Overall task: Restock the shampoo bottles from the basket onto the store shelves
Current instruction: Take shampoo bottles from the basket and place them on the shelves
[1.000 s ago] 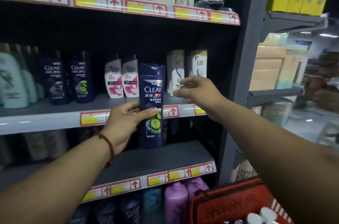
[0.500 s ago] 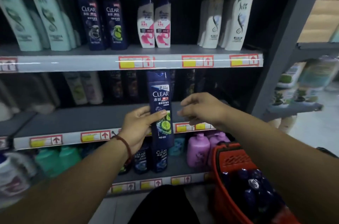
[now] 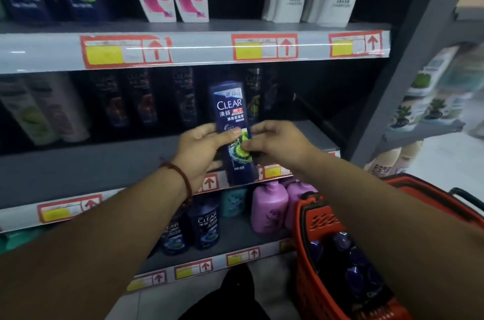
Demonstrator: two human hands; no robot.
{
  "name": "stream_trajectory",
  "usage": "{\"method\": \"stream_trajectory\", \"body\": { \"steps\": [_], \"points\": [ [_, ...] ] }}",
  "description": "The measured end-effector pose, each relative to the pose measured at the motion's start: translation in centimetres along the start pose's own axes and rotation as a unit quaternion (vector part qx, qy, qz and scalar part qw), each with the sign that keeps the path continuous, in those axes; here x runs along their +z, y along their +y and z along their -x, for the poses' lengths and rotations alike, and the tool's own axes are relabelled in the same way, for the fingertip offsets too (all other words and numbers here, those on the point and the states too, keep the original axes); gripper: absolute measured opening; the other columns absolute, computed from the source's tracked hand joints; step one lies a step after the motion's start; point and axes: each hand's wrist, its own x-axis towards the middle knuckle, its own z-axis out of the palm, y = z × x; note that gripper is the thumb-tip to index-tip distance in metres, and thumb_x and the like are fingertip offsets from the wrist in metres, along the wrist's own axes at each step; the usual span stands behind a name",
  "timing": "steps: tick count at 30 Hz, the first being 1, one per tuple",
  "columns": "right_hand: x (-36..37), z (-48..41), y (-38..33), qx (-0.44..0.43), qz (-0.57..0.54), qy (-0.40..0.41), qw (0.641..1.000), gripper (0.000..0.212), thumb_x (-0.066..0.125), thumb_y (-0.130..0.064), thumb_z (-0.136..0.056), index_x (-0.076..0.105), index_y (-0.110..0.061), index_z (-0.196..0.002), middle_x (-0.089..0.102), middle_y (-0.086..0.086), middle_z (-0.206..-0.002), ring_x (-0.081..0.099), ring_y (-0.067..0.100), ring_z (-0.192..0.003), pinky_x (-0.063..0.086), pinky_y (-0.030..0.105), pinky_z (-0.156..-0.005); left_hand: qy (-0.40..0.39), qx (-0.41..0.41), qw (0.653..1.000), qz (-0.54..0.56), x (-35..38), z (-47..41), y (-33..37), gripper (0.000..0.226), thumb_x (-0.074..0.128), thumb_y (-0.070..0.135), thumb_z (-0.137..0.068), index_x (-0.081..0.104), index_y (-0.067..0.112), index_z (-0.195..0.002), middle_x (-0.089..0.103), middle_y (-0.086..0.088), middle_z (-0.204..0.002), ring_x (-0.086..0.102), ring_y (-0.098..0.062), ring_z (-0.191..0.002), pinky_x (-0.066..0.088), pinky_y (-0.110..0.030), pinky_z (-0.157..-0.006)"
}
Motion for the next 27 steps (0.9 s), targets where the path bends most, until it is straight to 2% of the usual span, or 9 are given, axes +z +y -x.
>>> {"method": "stream_trajectory", "body": {
  "steps": [3,6,8,13,16,18,20,23,27],
  "points": [
    [-2.1,-1.9,0.3,-0.049,-0.004,0.02,0.999,0.031,0.076,0.0,-0.083,0.066,-0.003,-0.112,0.072,0.018,-0.104,0.069,0.02,-0.085,0.058,0.028,-0.073,-0.031,0.017,0.999,-0.009,2.1,-3.0,0.2,0.036,0.078,0.016,-0.081,0.069,0.016,-0.116,0.076,0.002,-0.105,0.073,-0.008,-0.089,0.058,-0.029,-0.071],
    [-4.3,-4.0,0.7,-0.098,0.036,0.05,0.993,0.038,0.075,0.001,-0.084,0.063,-0.003,-0.12,0.069,0.013,-0.108,0.067,0.021,-0.095,0.059,0.029,-0.083,-0.059,0.042,0.997,0.01,4.6,-6.2,-0.1,0.036,0.076,0.009,-0.083,0.067,0.007,-0.118,0.074,-0.007,-0.11,0.072,-0.016,-0.094,0.06,-0.036,-0.078],
    [-5.7,-5.5,1.1,-0.12,0.045,0.075,0.989,0.038,0.074,0.002,-0.085,0.061,0.0,-0.121,0.069,0.011,-0.107,0.068,0.017,-0.091,0.059,0.025,-0.08,-0.047,0.076,0.996,0.006,6.1,-8.2,-0.3,0.031,0.078,0.011,-0.081,0.07,0.008,-0.11,0.075,-0.008,-0.105,0.073,-0.019,-0.095,0.059,-0.037,-0.08],
    [-7.6,-8.6,3.1,-0.119,0.056,0.113,0.985,0.036,0.074,0.0,-0.086,0.057,-0.001,-0.118,0.071,-0.001,-0.093,0.072,0.006,-0.078,0.059,0.021,-0.072,0.015,0.102,0.99,-0.092,9.0,-10.9,-1.8,0.021,0.083,0.031,-0.077,0.063,0.033,-0.08,0.072,0.012,-0.087,0.068,-0.001,-0.082,0.056,-0.027,-0.075],
    [-7.9,-9.7,5.0,-0.116,0.061,0.123,0.984,0.034,0.073,-0.004,-0.088,0.059,-0.008,-0.118,0.07,-0.002,-0.102,0.071,0.004,-0.08,0.055,0.017,-0.069,0.019,0.077,0.99,-0.114,9.3,-11.9,-3.5,0.042,0.083,0.025,-0.078,0.065,0.025,-0.116,0.064,0.014,-0.101,0.066,-0.011,-0.099,0.056,-0.037,-0.09],
    [-8.1,-10.0,5.5,-0.115,0.076,0.121,0.983,0.035,0.074,-0.008,-0.089,0.059,-0.014,-0.119,0.069,-0.005,-0.106,0.069,0.003,-0.085,0.052,0.011,-0.07,-0.007,0.043,0.995,-0.092,9.0,-11.9,-4.4,0.063,0.08,0.008,-0.079,0.054,0.013,-0.136,0.064,0.007,-0.113,0.064,-0.011,-0.101,0.054,-0.032,-0.091],
    [-8.7,-10.0,6.0,-0.093,0.124,0.116,0.981,0.037,0.075,-0.011,-0.088,0.059,-0.017,-0.12,0.069,-0.008,-0.101,0.066,0.001,-0.09,0.05,0.009,-0.074,-0.008,0.002,0.999,-0.049,8.4,-11.5,-5.3,0.062,0.071,-0.006,-0.082,0.05,0.005,-0.14,0.065,-0.005,-0.122,0.066,-0.013,-0.1,0.054,-0.03,-0.091],
    [-9.3,-9.6,7.3,-0.054,0.125,0.14,0.981,0.043,0.077,-0.009,-0.086,0.062,-0.013,-0.126,0.072,0.002,-0.109,0.068,0.017,-0.103,0.057,0.037,-0.094,-0.005,-0.054,0.998,0.029,7.3,-10.6,-6.5,0.049,0.054,-0.015,-0.088,0.051,-0.005,-0.136,0.063,-0.019,-0.125,0.066,-0.024,-0.108,0.054,-0.034,-0.097],
    [-8.6,-8.9,8.4,-0.049,0.125,0.102,0.986,0.055,0.068,0.003,-0.09,0.052,-0.007,-0.142,0.062,0.004,-0.132,0.056,0.009,-0.119,0.045,0.031,-0.109,-0.06,-0.085,0.993,0.055,6.8,-11.2,-6.9,0.057,0.04,-0.025,-0.087,0.044,-0.006,-0.141,0.053,-0.024,-0.139,0.058,-0.029,-0.124,0.052,-0.033,-0.1]
  ]
}}
